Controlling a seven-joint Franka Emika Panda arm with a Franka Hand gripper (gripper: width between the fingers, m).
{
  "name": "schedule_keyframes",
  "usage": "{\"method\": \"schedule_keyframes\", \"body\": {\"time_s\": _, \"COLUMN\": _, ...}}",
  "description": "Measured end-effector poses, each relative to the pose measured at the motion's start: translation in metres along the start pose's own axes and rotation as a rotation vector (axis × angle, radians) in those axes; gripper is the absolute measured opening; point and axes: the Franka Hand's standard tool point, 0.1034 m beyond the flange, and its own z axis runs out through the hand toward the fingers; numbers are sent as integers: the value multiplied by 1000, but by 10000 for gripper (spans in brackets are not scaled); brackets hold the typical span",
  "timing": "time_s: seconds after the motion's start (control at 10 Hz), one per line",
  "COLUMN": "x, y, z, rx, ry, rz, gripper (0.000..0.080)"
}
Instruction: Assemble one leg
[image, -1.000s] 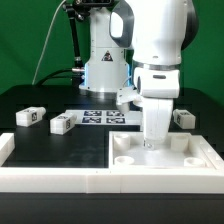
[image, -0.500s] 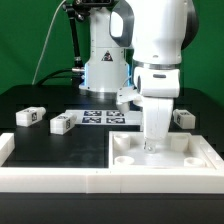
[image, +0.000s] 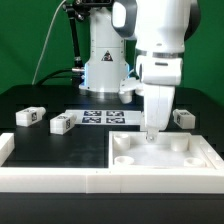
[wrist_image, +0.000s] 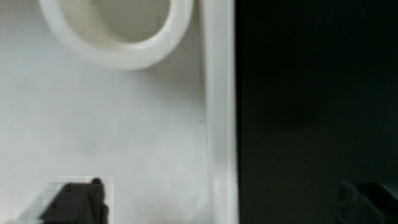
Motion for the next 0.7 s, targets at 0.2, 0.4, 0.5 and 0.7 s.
{"method": "schedule_keyframes", "body": {"time_s": 0.2, "x": 3, "y": -11, "z": -18, "rx": -2, "ry": -14, "rz": 37, "gripper": 649}}
{"method": "schedule_keyframes", "body": {"time_s": 0.4, "x": 5, "y": -19, "z": -23, "rx": -5, "ry": -13, "rz": 72, "gripper": 649}}
{"method": "schedule_keyframes", "body": {"time_s": 0.5, "x": 4, "y": -18, "z": -21, "rx": -3, "ry": -14, "rz": 73, "gripper": 649}}
{"method": "schedule_keyframes", "body": {"time_s": 0.7, "x": 5, "y": -19, "z": -21, "rx": -3, "ry": -12, "rz": 167, "gripper": 649}}
